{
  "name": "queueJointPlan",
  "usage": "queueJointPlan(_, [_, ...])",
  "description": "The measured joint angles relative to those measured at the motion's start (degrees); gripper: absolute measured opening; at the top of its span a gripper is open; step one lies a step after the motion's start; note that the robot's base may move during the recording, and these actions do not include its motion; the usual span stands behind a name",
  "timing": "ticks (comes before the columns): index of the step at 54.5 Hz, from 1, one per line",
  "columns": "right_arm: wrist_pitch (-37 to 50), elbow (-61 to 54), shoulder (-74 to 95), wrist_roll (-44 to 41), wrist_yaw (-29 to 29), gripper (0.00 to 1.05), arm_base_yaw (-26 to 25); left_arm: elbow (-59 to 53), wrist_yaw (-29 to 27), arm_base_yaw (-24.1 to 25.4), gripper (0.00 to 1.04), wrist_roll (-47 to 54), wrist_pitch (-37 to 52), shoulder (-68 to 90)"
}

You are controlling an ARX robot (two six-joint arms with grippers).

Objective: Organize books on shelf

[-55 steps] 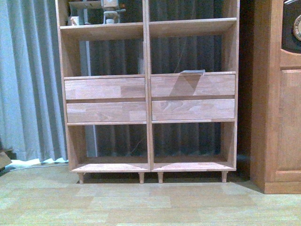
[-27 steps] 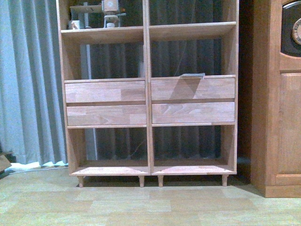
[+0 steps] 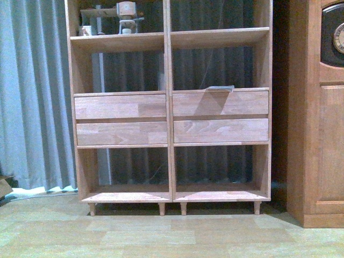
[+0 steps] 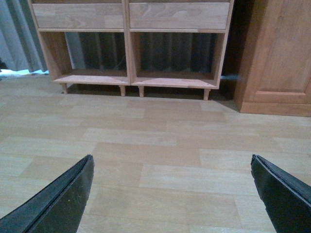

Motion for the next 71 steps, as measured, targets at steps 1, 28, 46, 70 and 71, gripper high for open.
queueJointPlan(1, [0.00,0.00,0.00,0.00,0.00,0.98,0.00,0.00,0.00,0.00,0.97,0.00,0.00,-0.02])
queueJointPlan(28, [0.00,0.00,0.00,0.00,0.00,0.98,0.00,0.00,0.00,0.00,0.97,0.00,0.00,-0.02])
queueJointPlan(46, [0.00,0.00,0.00,0.00,0.02,0.98,0.00,0.00,0.00,0.00,0.97,0.00,0.00,0.00])
queueJointPlan(70, [0.00,0.00,0.00,0.00,0.00,0.98,0.00,0.00,0.00,0.00,0.97,0.00,0.00,0.00])
queueJointPlan(71, [0.00,0.00,0.00,0.00,0.00,0.98,0.00,0.00,0.00,0.00,0.97,0.00,0.00,0.00])
